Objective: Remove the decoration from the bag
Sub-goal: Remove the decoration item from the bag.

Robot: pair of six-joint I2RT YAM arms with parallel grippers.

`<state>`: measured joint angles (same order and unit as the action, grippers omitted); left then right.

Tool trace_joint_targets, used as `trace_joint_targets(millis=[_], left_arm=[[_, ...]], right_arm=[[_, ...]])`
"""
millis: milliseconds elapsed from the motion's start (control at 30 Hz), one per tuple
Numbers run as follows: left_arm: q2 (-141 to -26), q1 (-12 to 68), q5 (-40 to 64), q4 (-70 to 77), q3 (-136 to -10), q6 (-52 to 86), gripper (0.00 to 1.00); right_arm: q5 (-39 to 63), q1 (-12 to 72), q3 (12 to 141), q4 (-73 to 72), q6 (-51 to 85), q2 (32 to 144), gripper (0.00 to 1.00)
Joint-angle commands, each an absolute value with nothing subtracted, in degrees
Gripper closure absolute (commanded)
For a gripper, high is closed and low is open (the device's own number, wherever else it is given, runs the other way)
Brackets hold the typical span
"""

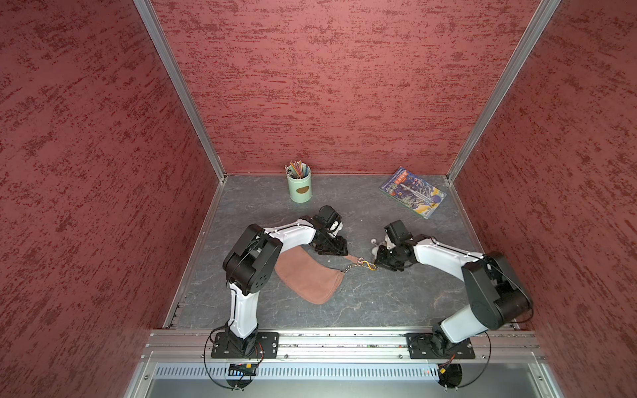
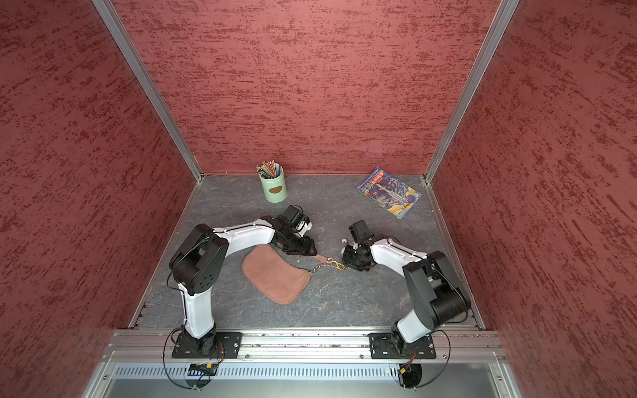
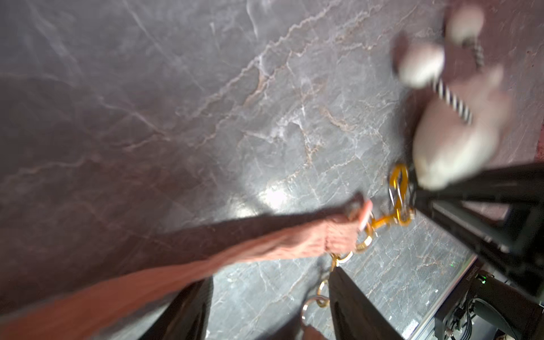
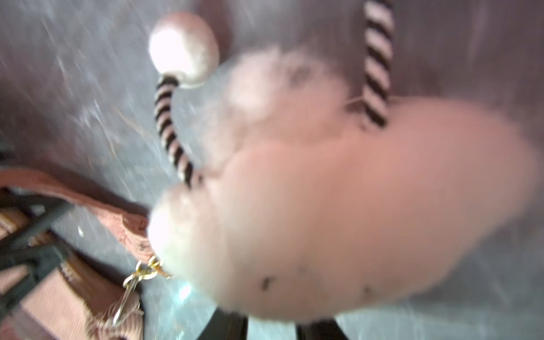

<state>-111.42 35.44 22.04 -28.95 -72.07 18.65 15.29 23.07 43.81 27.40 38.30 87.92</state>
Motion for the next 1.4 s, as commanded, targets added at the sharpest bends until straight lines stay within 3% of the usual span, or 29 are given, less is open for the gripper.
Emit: trace_joint_targets(millis=[0,167,367,900,1367], left_arm=[[-110.1,33.8,21.5,-27.6,-71.4,18.8,0.35],[-107.5,34.1,22.5,-29.4,-71.6,18.2,0.35],[-103.8,36.4,23.7,-29.7,-70.0,18.0,0.34],[-101.6,39.3,24.9,-29.8,-69.2,17.2,0.34],[-101.1,38.4,29.1,-28.5,-68.1,16.8,0.33]], right_arm=[[18.5,23.6,43.4,30.8,38.9,84.1,0.66],[13.1,23.8,48.4,34.2,25.2,80.5,0.61],[11.0,27.5,51.9,37.7,12.5,82.9,0.62],[10.0,30.4,53.4,33.8,12.6,93.8,0.64],[16.8,30.4,51.1,32.7,15.7,90.9,0.91]])
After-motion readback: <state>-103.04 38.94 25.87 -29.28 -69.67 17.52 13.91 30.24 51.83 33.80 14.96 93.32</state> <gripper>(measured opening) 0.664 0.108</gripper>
